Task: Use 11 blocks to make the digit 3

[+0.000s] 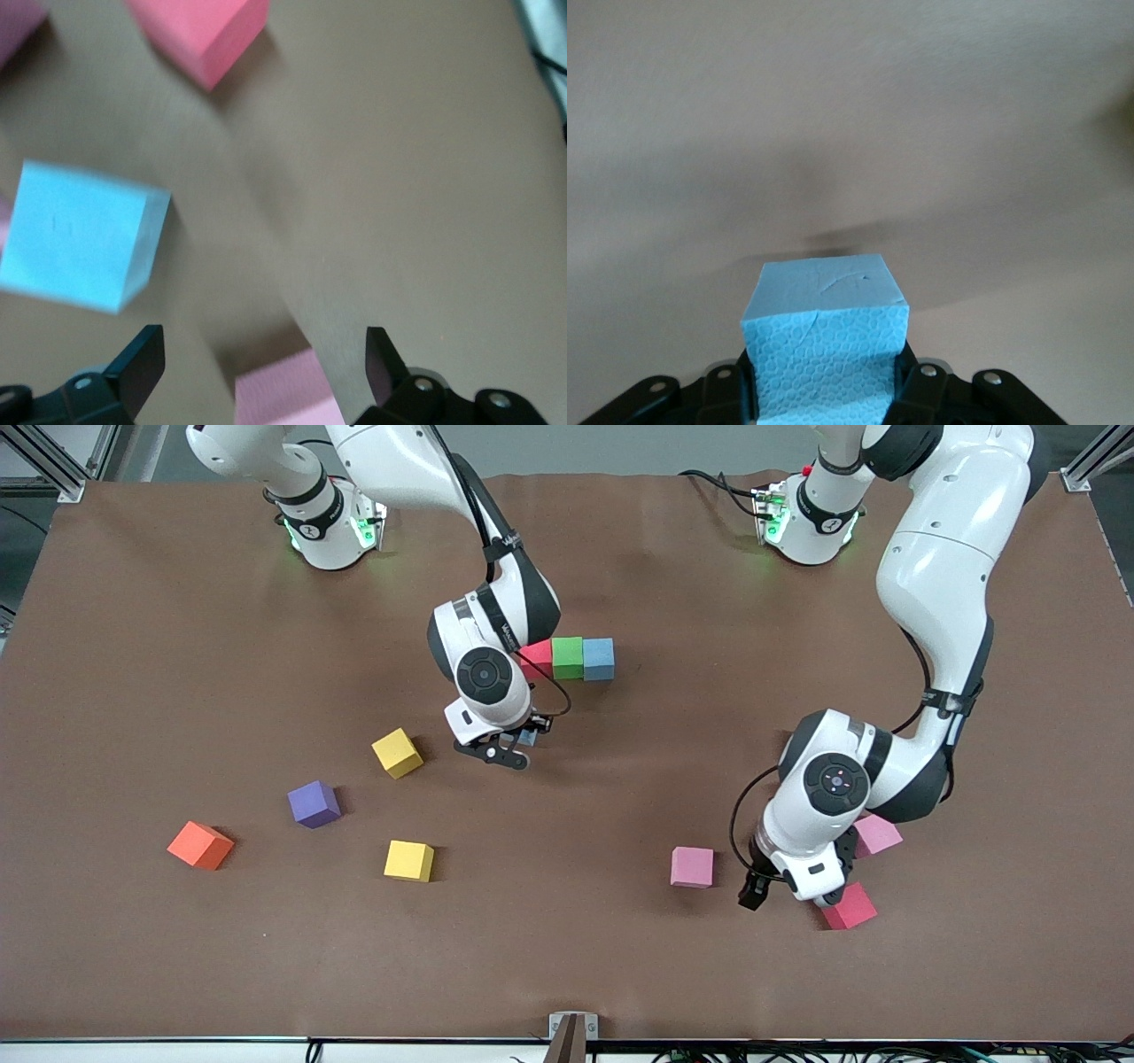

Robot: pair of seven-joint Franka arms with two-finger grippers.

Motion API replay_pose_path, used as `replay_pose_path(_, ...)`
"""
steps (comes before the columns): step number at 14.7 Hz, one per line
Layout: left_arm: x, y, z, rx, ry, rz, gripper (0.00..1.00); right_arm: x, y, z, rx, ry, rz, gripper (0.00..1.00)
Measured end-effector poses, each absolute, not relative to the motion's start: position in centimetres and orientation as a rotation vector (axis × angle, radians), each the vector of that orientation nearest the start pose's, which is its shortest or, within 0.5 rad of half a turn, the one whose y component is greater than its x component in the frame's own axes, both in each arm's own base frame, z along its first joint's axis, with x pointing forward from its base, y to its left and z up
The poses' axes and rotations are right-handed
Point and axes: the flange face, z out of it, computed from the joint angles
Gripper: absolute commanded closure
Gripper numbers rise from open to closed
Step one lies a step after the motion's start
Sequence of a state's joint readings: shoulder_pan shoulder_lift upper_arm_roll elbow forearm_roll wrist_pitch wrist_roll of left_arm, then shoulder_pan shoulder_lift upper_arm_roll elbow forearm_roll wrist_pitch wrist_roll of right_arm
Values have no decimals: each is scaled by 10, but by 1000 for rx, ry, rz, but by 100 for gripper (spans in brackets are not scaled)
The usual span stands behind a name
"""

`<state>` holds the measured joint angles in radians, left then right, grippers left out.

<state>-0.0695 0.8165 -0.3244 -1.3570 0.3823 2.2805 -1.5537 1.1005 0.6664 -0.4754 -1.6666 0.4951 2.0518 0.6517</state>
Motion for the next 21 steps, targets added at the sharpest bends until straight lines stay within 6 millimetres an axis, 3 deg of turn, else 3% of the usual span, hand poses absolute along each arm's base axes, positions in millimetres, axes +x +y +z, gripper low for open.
replay_pose_path(6,736,-184,275,-2951,-1145,-325,0,486,446,237,-3207,36,280,71)
replay_pose_path(11,747,-141,298,-3015,-800,-340,0,478,457,238,-3207,-10,274,71)
replay_pose_path(16,740,-133,370,-3013,-563,-373,0,464,472,237,-3204,-59,258,72)
replay_pose_path(21,710,-128,460,-2953,-470,-311,0,455,471,221,-3211,-71,231,72)
